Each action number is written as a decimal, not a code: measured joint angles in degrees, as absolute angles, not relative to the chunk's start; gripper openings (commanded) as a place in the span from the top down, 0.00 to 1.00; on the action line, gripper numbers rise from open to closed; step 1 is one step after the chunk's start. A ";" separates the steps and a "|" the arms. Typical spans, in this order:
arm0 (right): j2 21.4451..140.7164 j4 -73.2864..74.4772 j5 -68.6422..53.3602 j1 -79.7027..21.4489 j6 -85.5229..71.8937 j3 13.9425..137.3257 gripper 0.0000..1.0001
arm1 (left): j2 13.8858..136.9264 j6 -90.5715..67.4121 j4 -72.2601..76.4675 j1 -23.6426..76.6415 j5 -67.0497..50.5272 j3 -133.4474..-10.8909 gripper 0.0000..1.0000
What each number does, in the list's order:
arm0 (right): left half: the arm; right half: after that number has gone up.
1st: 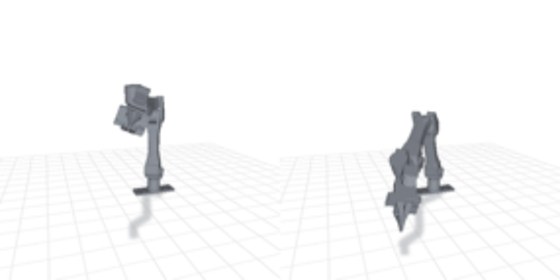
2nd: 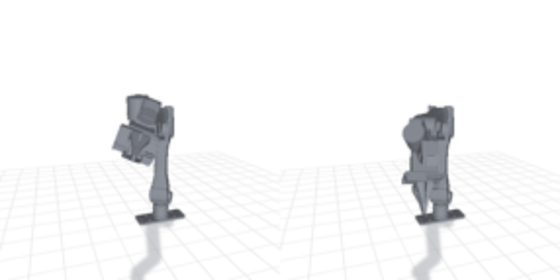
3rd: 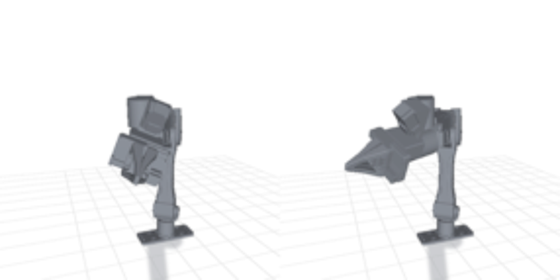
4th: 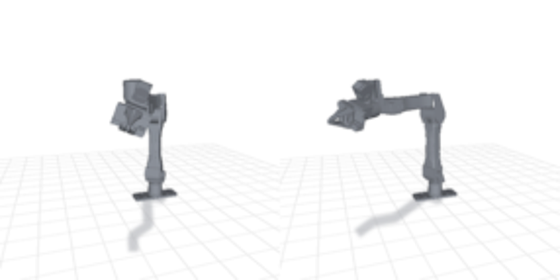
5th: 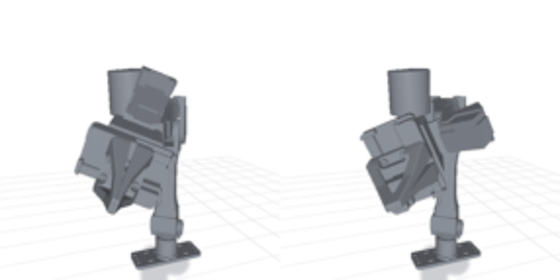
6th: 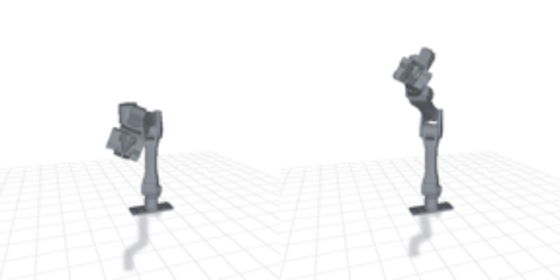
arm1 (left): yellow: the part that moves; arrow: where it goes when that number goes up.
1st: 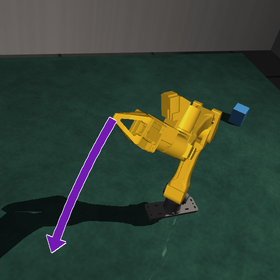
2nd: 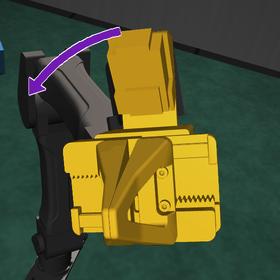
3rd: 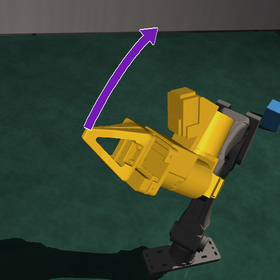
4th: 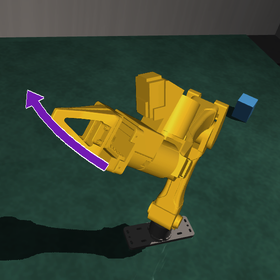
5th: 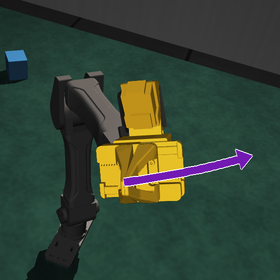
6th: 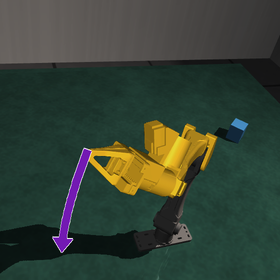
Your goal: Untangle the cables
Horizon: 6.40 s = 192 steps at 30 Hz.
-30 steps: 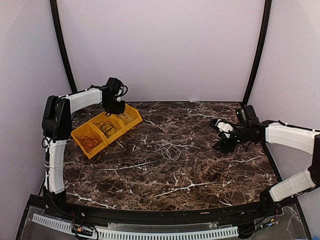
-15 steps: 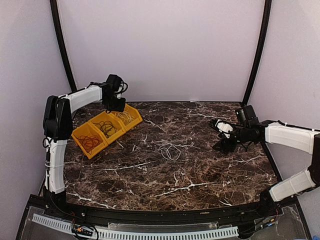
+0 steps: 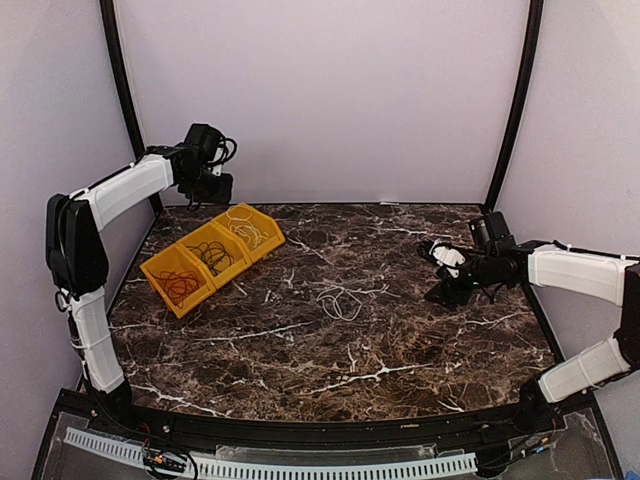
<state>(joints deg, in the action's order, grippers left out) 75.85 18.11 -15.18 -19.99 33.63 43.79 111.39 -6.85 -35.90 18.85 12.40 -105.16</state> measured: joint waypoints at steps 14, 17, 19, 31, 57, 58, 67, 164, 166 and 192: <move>76.47 18.20 -15.18 -19.99 33.67 43.79 0.27 | 92.36 -4.38 -17.69 36.14 -2.39 -73.97 0.57; 76.86 18.22 -15.27 -19.99 33.76 43.79 0.27 | 90.35 -6.09 -12.51 40.75 -5.08 -69.49 0.59; 77.08 18.22 -15.57 -19.99 33.80 43.79 0.28 | 90.35 -7.81 -9.65 42.15 -5.76 -66.74 0.59; 90.19 23.57 -19.92 -27.62 32.14 56.05 0.46 | 93.10 -17.06 -0.14 48.27 -3.90 -56.10 0.60; 121.82 28.12 -24.25 -35.79 28.64 84.95 0.48 | 86.28 -24.80 4.16 50.43 -1.72 -46.70 0.62; 122.04 27.94 -24.29 -35.81 28.36 85.27 0.52 | 86.52 -24.84 4.73 50.43 -1.89 -46.70 0.62; 123.11 27.11 -24.62 -35.88 26.81 86.24 0.88 | 92.66 -25.06 12.29 50.70 -4.80 -47.48 0.67; 91.70 48.27 -39.18 -34.81 26.68 98.59 1.00 | 126.19 -24.10 44.31 54.48 9.78 -67.55 0.93; 91.02 48.90 -39.20 -34.37 26.76 100.64 1.00 | 126.19 -24.86 45.65 54.35 9.63 -66.89 1.00; 86.63 38.65 -32.40 -25.47 23.79 88.18 0.99 | 116.31 -28.32 53.76 53.49 -2.02 -53.34 1.00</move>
